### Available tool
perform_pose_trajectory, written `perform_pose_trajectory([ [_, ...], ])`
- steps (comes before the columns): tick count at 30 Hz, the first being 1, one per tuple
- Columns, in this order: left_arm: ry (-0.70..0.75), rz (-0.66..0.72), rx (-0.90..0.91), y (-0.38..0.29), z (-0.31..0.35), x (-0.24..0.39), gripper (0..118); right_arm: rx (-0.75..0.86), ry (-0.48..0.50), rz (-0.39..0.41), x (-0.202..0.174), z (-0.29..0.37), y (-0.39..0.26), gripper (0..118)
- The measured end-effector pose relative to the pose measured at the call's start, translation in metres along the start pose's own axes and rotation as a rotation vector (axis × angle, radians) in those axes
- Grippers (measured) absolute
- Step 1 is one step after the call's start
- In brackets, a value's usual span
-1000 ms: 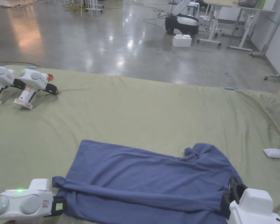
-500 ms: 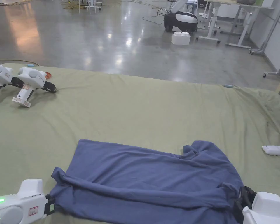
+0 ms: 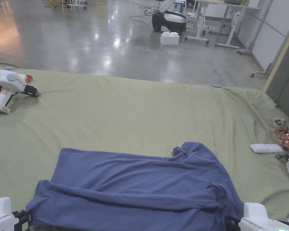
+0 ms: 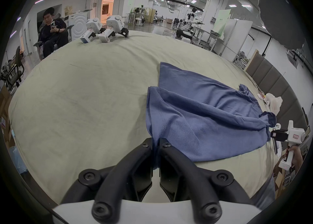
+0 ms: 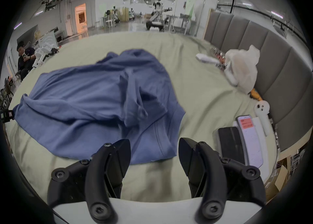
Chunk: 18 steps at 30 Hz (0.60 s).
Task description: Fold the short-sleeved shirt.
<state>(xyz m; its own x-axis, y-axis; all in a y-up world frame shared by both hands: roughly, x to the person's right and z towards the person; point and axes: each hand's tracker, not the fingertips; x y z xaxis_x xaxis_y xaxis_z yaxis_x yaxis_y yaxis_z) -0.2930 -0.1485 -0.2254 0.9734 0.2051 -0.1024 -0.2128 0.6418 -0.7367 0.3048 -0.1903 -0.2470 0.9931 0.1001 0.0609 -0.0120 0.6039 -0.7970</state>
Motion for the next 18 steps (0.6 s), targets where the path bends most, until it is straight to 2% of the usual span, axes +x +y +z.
perform_pose_trajectory([
  [4, 0.009, -0.01, -0.001, 0.0, -0.003, 0.001, 3, -0.09, 0.05, 0.023, -0.003, -0.026, -0.002, 51],
  [7, 0.013, -0.02, 0.0, 0.001, -0.002, 0.004, 3, -0.062, 0.096, 0.053, -0.012, -0.024, 0.0, 7],
  [9, 0.011, -0.021, 0.007, 0.003, 0.001, 0.005, 3, -0.09, 0.048, 0.099, -0.018, -0.024, 0.003, 6],
  [13, -0.002, -0.018, 0.033, 0.011, 0.013, 0.007, 3, -0.085, 0.057, 0.034, -0.014, -0.004, 0.011, 4],
  [16, -0.009, -0.041, 0.071, 0.021, 0.029, 0.012, 3, -0.028, 0.008, 0.069, -0.01, 0.032, 0.024, 4],
  [18, -0.01, -0.055, 0.084, 0.027, 0.037, 0.014, 3, -0.003, 0.017, 0.064, -0.006, 0.051, 0.028, 4],
])
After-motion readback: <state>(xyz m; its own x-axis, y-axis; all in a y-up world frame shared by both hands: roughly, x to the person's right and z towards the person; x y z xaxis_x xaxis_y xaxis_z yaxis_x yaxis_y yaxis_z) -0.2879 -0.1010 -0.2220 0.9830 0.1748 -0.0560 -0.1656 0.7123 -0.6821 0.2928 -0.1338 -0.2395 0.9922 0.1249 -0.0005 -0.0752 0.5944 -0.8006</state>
